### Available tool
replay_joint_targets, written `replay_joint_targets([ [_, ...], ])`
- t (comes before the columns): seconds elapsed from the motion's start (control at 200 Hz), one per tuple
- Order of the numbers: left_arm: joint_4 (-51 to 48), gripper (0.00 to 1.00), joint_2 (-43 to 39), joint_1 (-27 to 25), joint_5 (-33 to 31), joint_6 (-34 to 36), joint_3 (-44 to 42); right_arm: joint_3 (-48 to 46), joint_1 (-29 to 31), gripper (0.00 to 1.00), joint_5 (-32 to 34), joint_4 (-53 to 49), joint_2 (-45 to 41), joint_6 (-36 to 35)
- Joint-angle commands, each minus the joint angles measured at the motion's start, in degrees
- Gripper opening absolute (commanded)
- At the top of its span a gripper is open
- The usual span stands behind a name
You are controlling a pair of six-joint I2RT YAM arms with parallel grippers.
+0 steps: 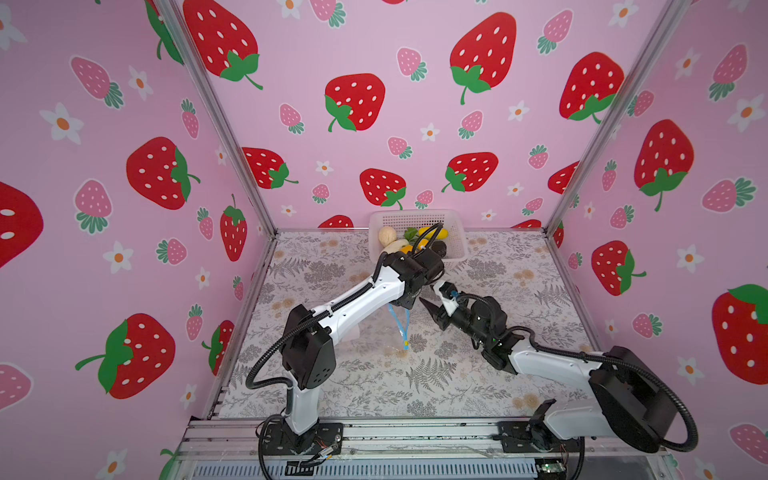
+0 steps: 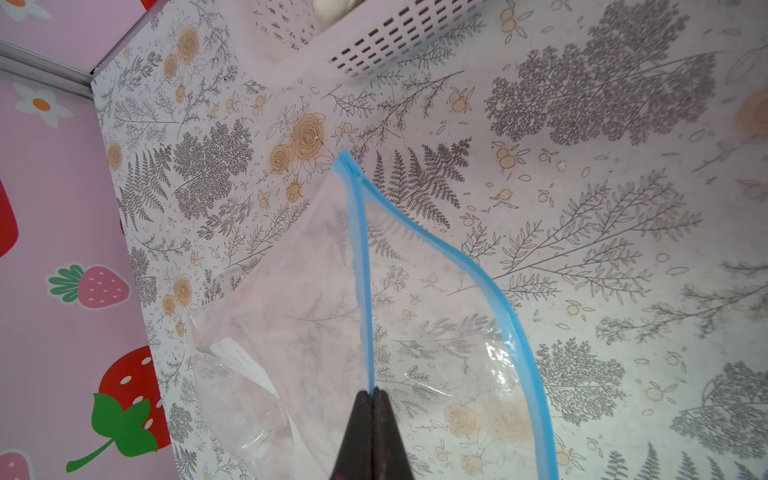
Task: Place the food in the zip-top bag and seal the zipper
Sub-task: 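Release the zipper with the right gripper and swing it over the basket, then position the open right gripper above the dark brown fruit in the basket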
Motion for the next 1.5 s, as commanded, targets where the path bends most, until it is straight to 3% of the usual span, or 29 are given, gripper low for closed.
replay_joint_targets([
  [0.0,-0.2,0.0,-0.8,0.4,-1.1,-0.3,1.1,7.1,-4.7,0.49,-0.1,-9.3,1.6,6.8],
  [0.3,1.2,0.0,-1.6,1.5,0.9,-1.8,-0.3,29.5,-10.8,0.47,4.3,-30.8,13.6,12.3],
  [0.7,2.6,0.0,-4.0,2.4,1.8,-2.5,-4.1,72.5,-13.1,0.46,8.0,-67.3,42.6,12.3],
  [0.98,3.6,0.0,-4.7,2.6,2.4,-2.3,-5.3,96.3,-14.5,0.46,6.0,-82.9,57.9,11.5],
  [1.245,4.0,0.0,-5.6,2.6,2.6,-2.3,-6.4,99.2,-14.5,0.42,4.3,-87.6,59.5,10.5],
  [1.496,4.3,0.0,-6.0,2.6,2.5,-2.3,-6.8,94.3,-14.5,0.42,3.5,-88.5,56.8,9.9],
])
